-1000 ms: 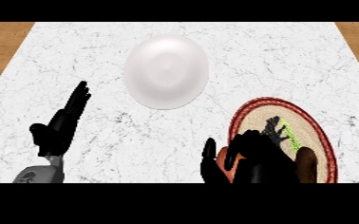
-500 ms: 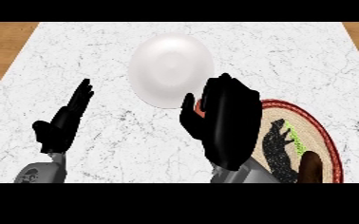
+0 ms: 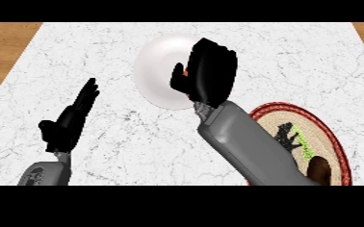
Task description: Pick the squash from the placemat and place it in the plate
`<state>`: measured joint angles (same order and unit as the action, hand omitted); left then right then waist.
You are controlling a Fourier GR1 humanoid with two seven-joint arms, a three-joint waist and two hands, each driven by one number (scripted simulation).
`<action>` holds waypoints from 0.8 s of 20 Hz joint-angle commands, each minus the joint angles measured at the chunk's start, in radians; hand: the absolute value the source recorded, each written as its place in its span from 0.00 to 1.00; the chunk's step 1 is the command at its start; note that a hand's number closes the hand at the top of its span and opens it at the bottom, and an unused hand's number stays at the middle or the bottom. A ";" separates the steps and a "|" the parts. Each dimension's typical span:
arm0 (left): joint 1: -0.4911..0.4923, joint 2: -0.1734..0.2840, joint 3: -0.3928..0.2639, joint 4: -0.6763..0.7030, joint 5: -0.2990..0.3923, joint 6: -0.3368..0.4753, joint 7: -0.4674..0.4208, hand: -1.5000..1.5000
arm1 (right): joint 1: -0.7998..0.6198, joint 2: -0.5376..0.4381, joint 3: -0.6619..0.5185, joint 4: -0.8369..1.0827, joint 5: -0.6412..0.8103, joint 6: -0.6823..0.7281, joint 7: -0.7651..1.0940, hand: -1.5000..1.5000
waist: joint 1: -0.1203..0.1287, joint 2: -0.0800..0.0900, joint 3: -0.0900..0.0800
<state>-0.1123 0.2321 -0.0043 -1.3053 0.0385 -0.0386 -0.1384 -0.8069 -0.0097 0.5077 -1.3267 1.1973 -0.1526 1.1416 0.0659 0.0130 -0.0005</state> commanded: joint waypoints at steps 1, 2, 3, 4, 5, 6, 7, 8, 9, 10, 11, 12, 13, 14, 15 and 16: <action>0.000 0.011 0.007 -0.007 0.007 -0.014 0.003 0.50 | -0.132 0.009 -0.070 0.195 -0.078 -0.160 0.104 1.00 | 0.016 0.005 0.000; -0.015 -0.014 -0.010 -0.013 -0.002 0.003 0.018 0.50 | -0.131 0.009 -0.058 0.244 -0.074 -0.204 0.100 1.00 | 0.014 0.005 0.000; 0.007 0.001 -0.008 -0.005 0.000 -0.019 -0.008 0.50 | -0.092 0.009 -0.093 0.194 -0.037 -0.292 0.114 1.00 | 0.020 0.009 0.001; 0.013 -0.030 -0.023 -0.006 -0.014 0.010 -0.012 0.50 | -0.095 0.009 -0.108 0.191 -0.032 -0.335 0.121 1.00 | 0.023 0.009 0.001; -0.006 -0.027 -0.029 0.011 -0.030 0.017 -0.004 0.50 | -0.082 0.009 -0.099 0.203 -0.047 -0.365 0.136 1.00 | 0.017 0.010 0.001; 0.023 -0.001 -0.010 -0.018 -0.012 -0.001 -0.011 0.50 | -0.067 0.009 -0.124 0.230 -0.039 -0.394 0.129 0.00 | 0.022 0.006 0.001; 0.014 0.002 -0.010 -0.020 -0.007 -0.012 -0.011 0.50 | -0.076 0.009 -0.126 0.281 -0.041 -0.412 0.131 0.00 | 0.027 0.008 0.001; 0.004 0.008 -0.007 0.000 -0.009 -0.019 -0.013 0.50 | -0.114 0.009 -0.152 0.316 -0.070 -0.409 0.121 0.00 | 0.029 0.012 0.000; -0.012 -0.002 -0.015 -0.004 -0.010 -0.013 0.010 0.50 | -0.133 0.009 -0.168 0.352 -0.084 -0.399 0.140 0.00 | 0.034 0.013 0.000; -0.008 -0.019 -0.023 -0.012 -0.009 -0.008 0.008 0.50 | -0.107 0.009 -0.166 0.368 -0.102 -0.446 0.123 0.00 | 0.032 0.012 0.001; -0.025 0.008 0.003 -0.020 0.010 -0.020 0.036 0.50 | -0.148 0.009 -0.167 0.382 -0.127 -0.434 0.138 0.00 | 0.035 0.008 0.001; 0.006 -0.027 -0.034 -0.016 -0.013 -0.013 -0.014 0.50 | -0.133 0.009 -0.187 0.402 -0.128 -0.494 0.116 0.00 | 0.044 0.014 0.001; -0.020 0.001 -0.012 -0.016 -0.010 -0.013 0.009 0.50 | -0.164 0.009 -0.206 0.428 -0.148 -0.494 0.115 0.00 | 0.045 0.014 0.001; -0.056 0.002 -0.004 0.005 -0.004 -0.013 0.030 0.50 | -0.137 0.009 -0.178 0.407 -0.161 -0.556 0.109 0.00 | 0.031 0.012 0.001; -0.048 0.016 0.007 0.002 0.015 -0.042 0.014 0.50 | -0.166 0.009 -0.203 0.423 -0.152 -0.590 0.089 0.00 | 0.033 0.011 0.001; -0.017 -0.028 -0.021 0.005 -0.020 0.008 -0.002 0.50 | -0.139 0.009 -0.199 0.400 -0.142 -0.651 0.082 0.00 | 0.024 0.007 0.001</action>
<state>-0.1351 0.2262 -0.0150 -1.3092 0.0328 -0.0513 -0.1304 -0.9339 -0.0102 0.3202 -0.9470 1.0688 -0.5818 1.0789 0.0971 0.0235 0.0003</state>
